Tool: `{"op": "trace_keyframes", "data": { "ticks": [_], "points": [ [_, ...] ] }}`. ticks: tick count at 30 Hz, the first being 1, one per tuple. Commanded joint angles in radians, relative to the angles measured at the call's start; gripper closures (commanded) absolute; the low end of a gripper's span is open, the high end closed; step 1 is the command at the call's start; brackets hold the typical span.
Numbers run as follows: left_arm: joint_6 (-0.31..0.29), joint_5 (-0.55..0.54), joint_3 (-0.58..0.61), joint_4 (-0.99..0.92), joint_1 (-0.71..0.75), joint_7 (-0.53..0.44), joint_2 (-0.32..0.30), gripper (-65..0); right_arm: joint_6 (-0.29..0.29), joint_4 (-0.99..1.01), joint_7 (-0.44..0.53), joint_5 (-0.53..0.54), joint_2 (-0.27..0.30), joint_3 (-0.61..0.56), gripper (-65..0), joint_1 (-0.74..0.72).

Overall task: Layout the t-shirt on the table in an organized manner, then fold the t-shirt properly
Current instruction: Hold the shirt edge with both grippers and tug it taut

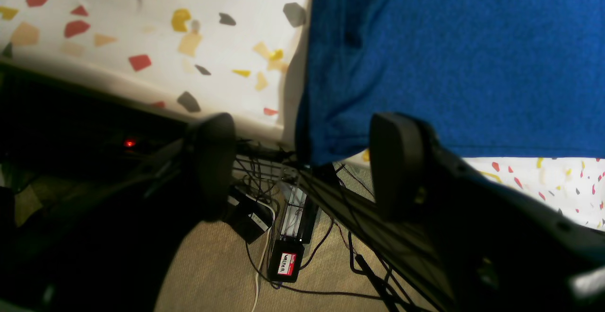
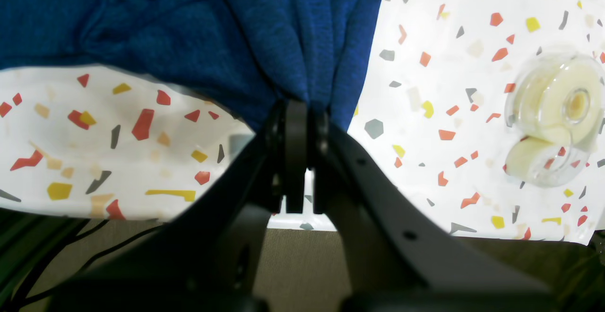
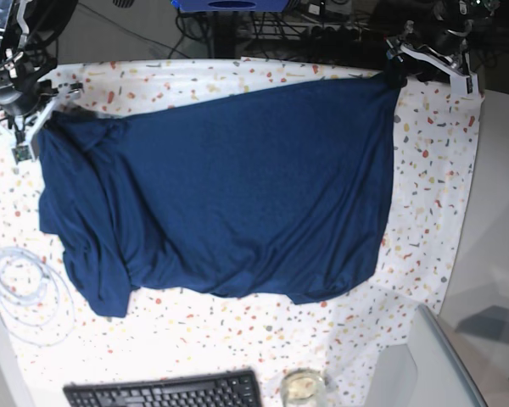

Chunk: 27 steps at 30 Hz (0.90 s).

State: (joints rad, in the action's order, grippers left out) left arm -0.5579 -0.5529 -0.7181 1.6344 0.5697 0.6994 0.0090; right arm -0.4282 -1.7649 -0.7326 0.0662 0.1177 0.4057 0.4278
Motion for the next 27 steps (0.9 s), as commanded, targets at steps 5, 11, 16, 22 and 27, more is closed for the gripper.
{"op": "trace_keyframes", "data": {
  "ticks": [5,11,16,22,27],
  "points": [
    [-0.009,-0.014,-0.001,-0.001,-0.024,-0.013,-0.007,-42.0,0.004,-0.014,0.014,-0.001,0.012,0.003,0.0,-0.001],
    [-0.006,-0.009,0.03,-0.018,-0.043,-0.013,-0.008,-41.6,0.004,-0.014,0.014,-0.001,0.012,0.002,0.0,-0.001],
    [-0.006,-0.009,0.053,-0.084,-0.046,-0.013,-0.01,-41.3,0.004,-0.014,0.014,-0.001,0.012,0.005,0.0,-0.001],
    [-0.006,-0.009,0.051,-0.115,-0.053,-0.013,-0.007,-41.0,0.004,-0.014,0.014,-0.001,0.012,0.006,0.0,-0.001],
    [-0.006,-0.009,0.053,-0.115,-0.063,-0.013,-0.01,-40.6,0.004,-0.014,0.014,-0.001,0.012,0.005,0.0,-0.001]
  ]
}}
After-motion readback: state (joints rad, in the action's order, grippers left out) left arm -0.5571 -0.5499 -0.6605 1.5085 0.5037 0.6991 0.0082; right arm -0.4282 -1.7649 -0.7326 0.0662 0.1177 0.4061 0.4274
